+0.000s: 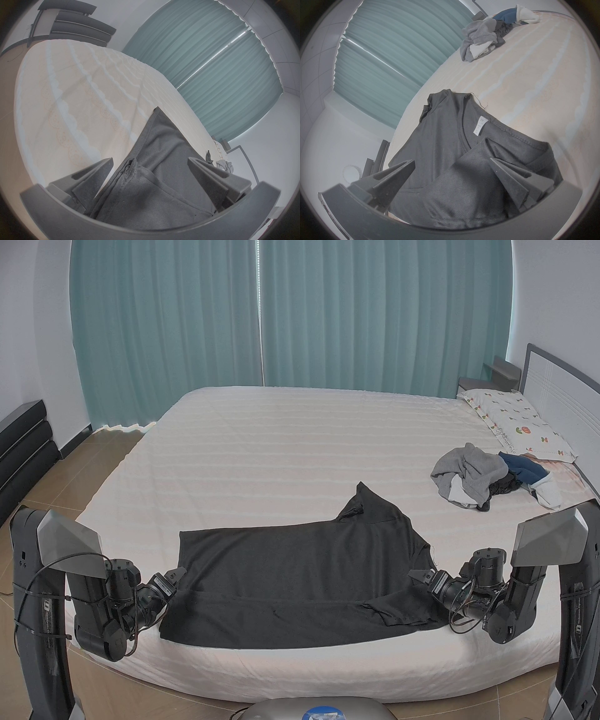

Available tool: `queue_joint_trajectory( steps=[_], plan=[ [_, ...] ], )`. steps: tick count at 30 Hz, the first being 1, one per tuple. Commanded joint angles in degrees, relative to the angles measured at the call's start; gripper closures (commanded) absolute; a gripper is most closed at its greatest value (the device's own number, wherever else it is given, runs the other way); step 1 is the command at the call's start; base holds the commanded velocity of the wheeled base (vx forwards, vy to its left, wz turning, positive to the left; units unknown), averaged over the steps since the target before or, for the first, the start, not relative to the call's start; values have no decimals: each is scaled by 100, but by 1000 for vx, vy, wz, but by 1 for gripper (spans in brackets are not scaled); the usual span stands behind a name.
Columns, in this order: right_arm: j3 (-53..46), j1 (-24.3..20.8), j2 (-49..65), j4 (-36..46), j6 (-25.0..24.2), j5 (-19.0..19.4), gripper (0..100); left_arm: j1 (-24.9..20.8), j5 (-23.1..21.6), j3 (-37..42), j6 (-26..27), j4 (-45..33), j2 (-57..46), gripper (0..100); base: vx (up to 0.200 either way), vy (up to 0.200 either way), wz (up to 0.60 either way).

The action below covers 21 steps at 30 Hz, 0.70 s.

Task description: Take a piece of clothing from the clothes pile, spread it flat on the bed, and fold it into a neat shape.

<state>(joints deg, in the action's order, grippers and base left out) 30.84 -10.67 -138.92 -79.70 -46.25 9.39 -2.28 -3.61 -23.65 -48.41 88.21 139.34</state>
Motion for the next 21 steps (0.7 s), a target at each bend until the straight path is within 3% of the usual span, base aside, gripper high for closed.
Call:
queue_joint_trajectory(
  steps=[1, 21],
  plan=[
    [89, 109, -170, -1, 2, 2, 0, -1, 0, 1, -2, 3, -3, 0, 0, 0, 0],
    [212, 214, -328, -19, 20, 2, 0, -1, 0, 1, -2, 3, -3, 0, 0, 0, 0]
  ],
)
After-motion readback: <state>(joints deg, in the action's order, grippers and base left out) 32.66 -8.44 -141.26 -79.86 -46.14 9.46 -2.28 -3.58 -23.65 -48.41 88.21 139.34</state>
